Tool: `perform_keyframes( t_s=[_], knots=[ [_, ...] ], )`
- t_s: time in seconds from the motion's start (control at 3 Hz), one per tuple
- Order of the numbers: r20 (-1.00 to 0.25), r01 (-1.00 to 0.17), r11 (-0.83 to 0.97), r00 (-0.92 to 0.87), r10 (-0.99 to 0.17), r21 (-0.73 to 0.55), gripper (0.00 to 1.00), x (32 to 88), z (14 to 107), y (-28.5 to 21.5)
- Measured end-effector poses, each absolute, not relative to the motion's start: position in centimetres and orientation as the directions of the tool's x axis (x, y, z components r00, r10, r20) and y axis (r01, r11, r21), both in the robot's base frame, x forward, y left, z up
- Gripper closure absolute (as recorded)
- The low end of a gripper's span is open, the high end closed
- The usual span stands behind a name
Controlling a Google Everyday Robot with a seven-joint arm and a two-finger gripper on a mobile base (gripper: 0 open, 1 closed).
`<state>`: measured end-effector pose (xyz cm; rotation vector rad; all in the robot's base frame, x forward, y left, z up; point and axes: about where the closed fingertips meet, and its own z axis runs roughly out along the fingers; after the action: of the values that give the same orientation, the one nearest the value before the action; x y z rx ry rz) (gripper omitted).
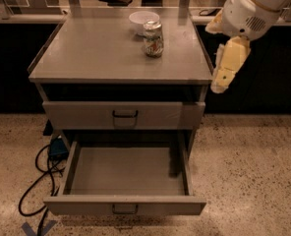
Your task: Place 7up can into middle drawer
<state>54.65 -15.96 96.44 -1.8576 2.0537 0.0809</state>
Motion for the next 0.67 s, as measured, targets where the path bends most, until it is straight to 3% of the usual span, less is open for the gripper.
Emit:
perform_keyframes(
  t_s=[0.67],
  knots=[
    [-0.422, -0.967, 0.153, -0.053, -0.905, -0.205, 0.0, 63.7, 97.0, -11.3]
  ],
)
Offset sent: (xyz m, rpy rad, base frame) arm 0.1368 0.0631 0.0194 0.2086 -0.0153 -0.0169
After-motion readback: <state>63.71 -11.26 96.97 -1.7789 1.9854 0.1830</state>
